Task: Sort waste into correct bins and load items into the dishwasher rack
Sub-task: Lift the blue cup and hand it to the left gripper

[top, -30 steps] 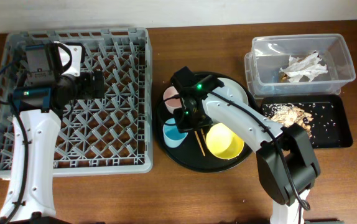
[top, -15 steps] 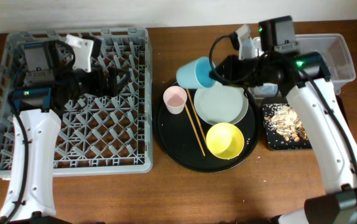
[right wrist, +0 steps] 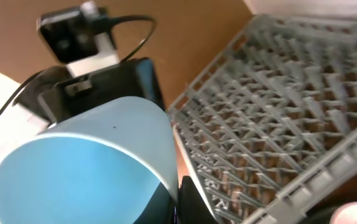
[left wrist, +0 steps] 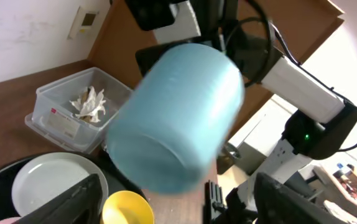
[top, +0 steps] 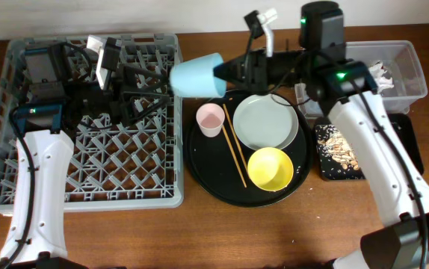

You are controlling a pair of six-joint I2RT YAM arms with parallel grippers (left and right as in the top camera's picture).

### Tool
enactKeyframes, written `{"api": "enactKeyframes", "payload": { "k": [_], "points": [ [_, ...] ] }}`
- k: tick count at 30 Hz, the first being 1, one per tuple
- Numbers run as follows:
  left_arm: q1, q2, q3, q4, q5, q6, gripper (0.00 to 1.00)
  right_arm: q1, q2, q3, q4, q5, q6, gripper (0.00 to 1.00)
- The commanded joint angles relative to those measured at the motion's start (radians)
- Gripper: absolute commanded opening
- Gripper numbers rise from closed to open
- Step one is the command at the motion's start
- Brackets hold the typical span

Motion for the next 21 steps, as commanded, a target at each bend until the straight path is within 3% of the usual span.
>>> {"api": "enactKeyframes", "payload": {
  "k": [1, 10, 21],
  "points": [
    [-0.003, 0.009, 0.013, 0.000, 0.018, -0.003, 0.76, 0.077, 0.002, 0.005, 0.074, 0.063, 0.051, 0.04],
    [-0.053, 0.009, 0.013, 0.000, 0.019, -0.003, 0.81, 0.150, 0.087, 0.005, 0.268, 0.071, 0.164, 0.04],
    [-0.048, 0.009, 0.013, 0.026, 0.028, -0.003, 0.87, 0.153, 0.099, 0.005, 0.229, 0.026, 0.166, 0.04]
  ]
}}
